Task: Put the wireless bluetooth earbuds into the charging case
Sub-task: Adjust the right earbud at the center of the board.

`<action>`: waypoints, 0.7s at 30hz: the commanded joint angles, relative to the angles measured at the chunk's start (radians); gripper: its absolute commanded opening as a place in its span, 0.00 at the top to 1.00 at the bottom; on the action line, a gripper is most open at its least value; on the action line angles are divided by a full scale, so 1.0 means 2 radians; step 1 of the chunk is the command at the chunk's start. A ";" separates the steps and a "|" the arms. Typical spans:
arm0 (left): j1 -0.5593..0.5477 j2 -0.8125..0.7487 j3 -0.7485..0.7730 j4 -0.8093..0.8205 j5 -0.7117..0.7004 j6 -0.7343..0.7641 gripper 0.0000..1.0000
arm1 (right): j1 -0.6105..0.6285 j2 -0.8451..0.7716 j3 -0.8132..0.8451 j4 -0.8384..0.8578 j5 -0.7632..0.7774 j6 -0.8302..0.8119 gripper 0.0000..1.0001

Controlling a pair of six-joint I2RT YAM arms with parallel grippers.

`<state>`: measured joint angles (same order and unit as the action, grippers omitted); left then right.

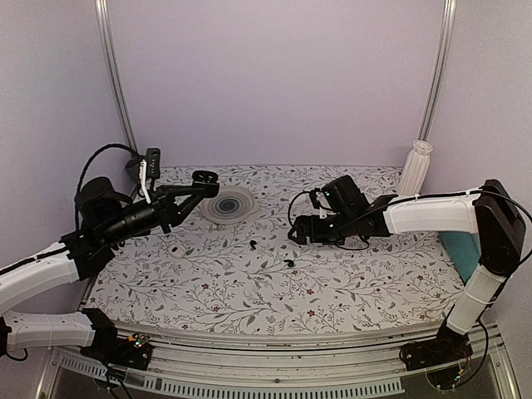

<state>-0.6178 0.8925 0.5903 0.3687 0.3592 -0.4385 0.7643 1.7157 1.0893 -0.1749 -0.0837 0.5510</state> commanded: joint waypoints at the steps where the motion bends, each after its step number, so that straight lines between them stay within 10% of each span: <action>1: 0.005 0.002 0.014 0.010 0.008 -0.004 1.00 | -0.001 -0.020 -0.007 -0.003 -0.017 0.017 0.03; 21: 0.005 -0.045 -0.019 0.007 -0.018 -0.011 1.00 | 0.034 -0.038 -0.033 -0.023 0.005 0.112 0.15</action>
<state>-0.6178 0.8375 0.5835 0.3683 0.3458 -0.4568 0.8177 1.6909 1.0649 -0.2016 -0.0978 0.6880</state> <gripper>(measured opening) 0.187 0.889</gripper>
